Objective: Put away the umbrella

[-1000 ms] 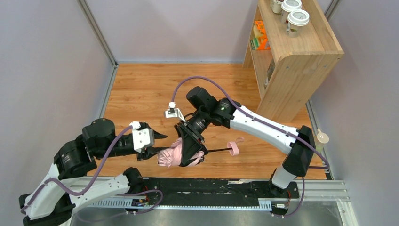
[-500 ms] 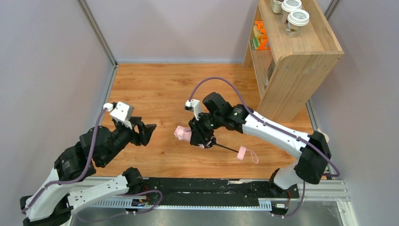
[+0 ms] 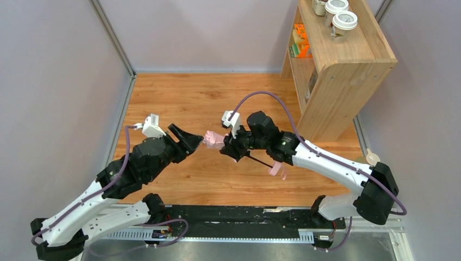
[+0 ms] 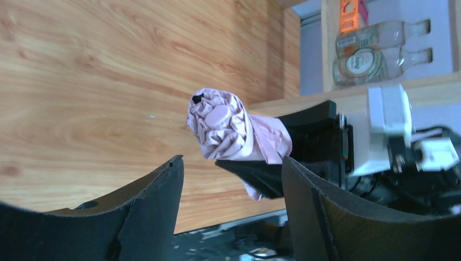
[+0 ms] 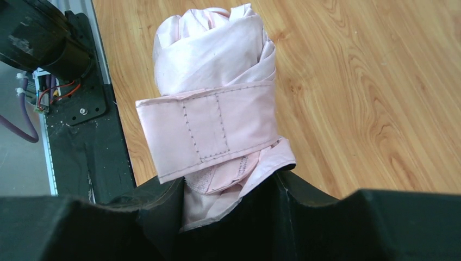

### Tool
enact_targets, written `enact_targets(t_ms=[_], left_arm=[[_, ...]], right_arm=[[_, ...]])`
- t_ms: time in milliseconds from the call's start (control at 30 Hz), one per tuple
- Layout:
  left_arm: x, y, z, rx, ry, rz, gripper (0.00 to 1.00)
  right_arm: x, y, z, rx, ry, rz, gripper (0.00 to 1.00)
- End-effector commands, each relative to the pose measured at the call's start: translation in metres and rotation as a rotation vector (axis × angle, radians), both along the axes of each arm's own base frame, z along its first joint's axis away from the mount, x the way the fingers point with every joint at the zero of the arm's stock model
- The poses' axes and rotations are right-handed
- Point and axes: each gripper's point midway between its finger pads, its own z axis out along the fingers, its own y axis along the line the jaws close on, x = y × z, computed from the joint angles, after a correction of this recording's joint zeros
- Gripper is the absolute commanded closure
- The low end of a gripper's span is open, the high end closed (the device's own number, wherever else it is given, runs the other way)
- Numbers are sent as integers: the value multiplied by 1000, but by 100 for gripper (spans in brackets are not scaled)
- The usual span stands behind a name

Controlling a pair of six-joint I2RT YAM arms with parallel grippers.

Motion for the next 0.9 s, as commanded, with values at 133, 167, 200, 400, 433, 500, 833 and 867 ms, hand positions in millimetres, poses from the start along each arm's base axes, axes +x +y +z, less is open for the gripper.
enact_targets(t_ms=[133,167,200,400,433,500,833,867], left_arm=[[18,-47,5,-355,141,-68,27],[20,-49,9,-377,118,-74,26],[21,-51,5,-403,115,-80,26],[12,-54,-24,-369,242,-80,26],[11,-48,-28,-342,250,-61,26],[8,-40,-34,-318,281,-23,26],[9,-32,-35,-162,269,-35,25],[10,-29,-37,-119,263,-34,25]], right_arm=[[-18,15,55,146,-121,112,100],[-19,14,55,144,-120,117,100],[-21,15,55,146,-116,120,100],[-12,11,55,125,-132,62,100],[-12,11,56,123,-134,60,100],[-9,8,59,124,-143,33,100],[-3,1,66,79,-192,-3,100],[-3,0,66,71,-198,-5,100]])
